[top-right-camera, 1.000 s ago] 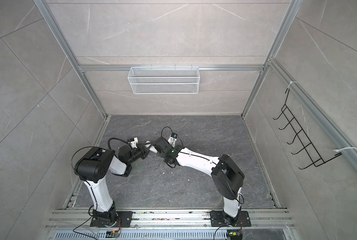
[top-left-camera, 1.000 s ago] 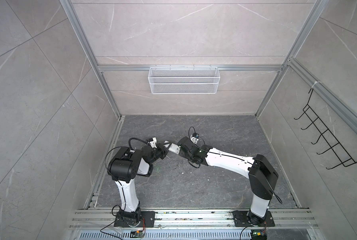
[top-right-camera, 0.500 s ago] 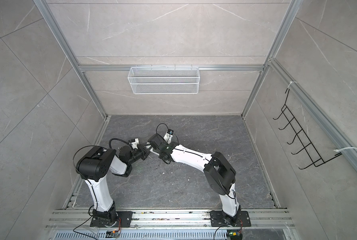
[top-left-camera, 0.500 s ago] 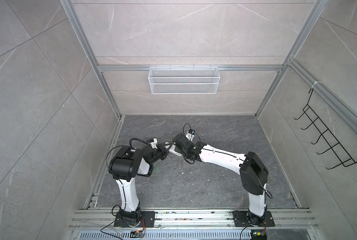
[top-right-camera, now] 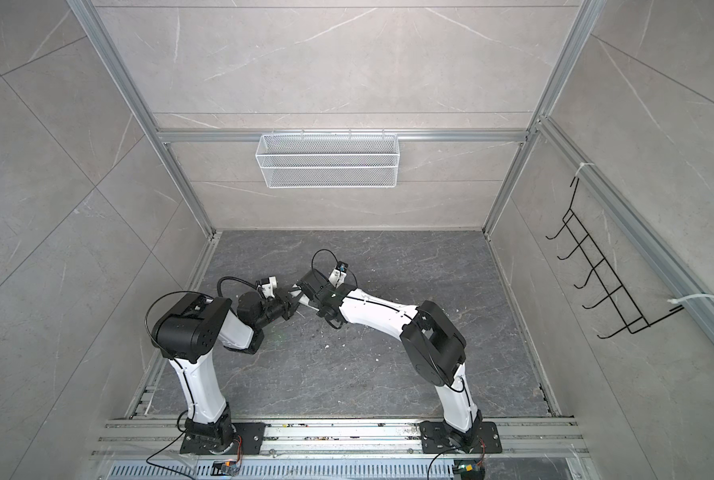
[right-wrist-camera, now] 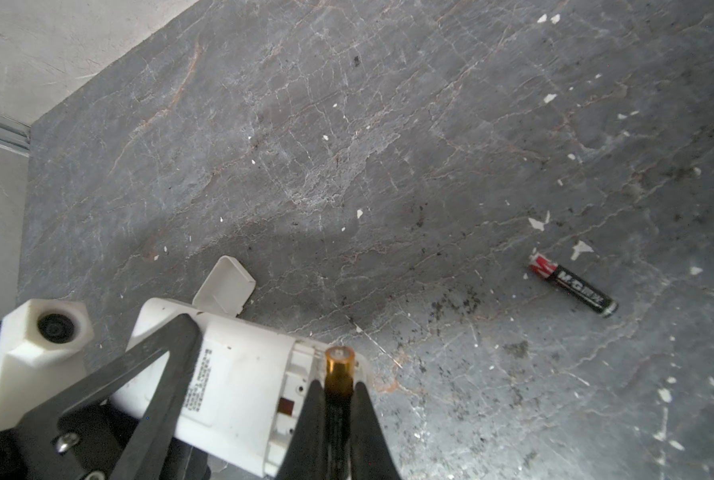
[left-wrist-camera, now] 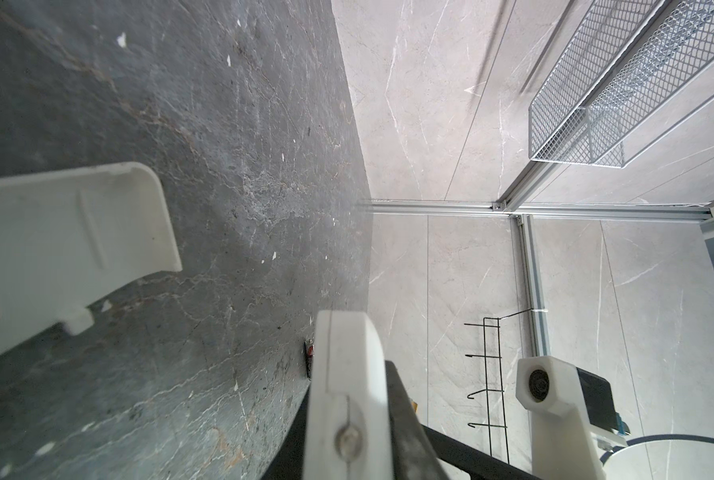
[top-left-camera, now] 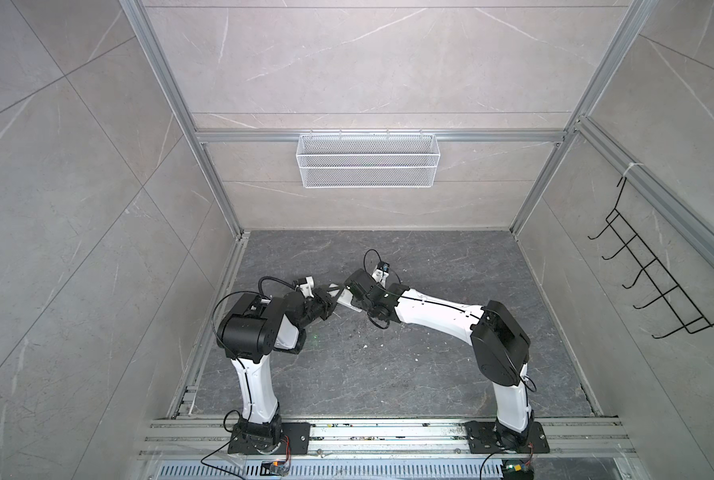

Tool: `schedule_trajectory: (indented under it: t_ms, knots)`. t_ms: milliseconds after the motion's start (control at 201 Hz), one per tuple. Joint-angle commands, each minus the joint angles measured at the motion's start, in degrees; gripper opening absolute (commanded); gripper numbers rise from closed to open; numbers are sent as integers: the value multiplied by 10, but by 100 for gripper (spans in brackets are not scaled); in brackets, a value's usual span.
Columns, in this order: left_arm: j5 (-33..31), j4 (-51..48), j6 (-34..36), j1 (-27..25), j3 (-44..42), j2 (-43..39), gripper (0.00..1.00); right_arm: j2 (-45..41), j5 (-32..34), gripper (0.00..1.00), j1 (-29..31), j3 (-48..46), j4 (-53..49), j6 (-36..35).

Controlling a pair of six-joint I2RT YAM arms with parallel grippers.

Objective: Load the batteries into the remote control
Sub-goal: 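Align the battery over the remote's open compartment with the right gripper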

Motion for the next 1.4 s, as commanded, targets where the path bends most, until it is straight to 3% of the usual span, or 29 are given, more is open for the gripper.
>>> schedule_trajectory:
  t_ms: [0, 672, 1394]
  knots:
    - [10, 28, 6, 4, 7, -9, 0, 16, -4, 0, -2, 16, -13, 1]
    - [10, 28, 8, 4, 7, -5, 0, 30, -4, 0, 0, 45, -32, -10]
    - [11, 28, 10, 6, 7, -8, 0, 19, -22, 0, 7, 11, -29, 4]
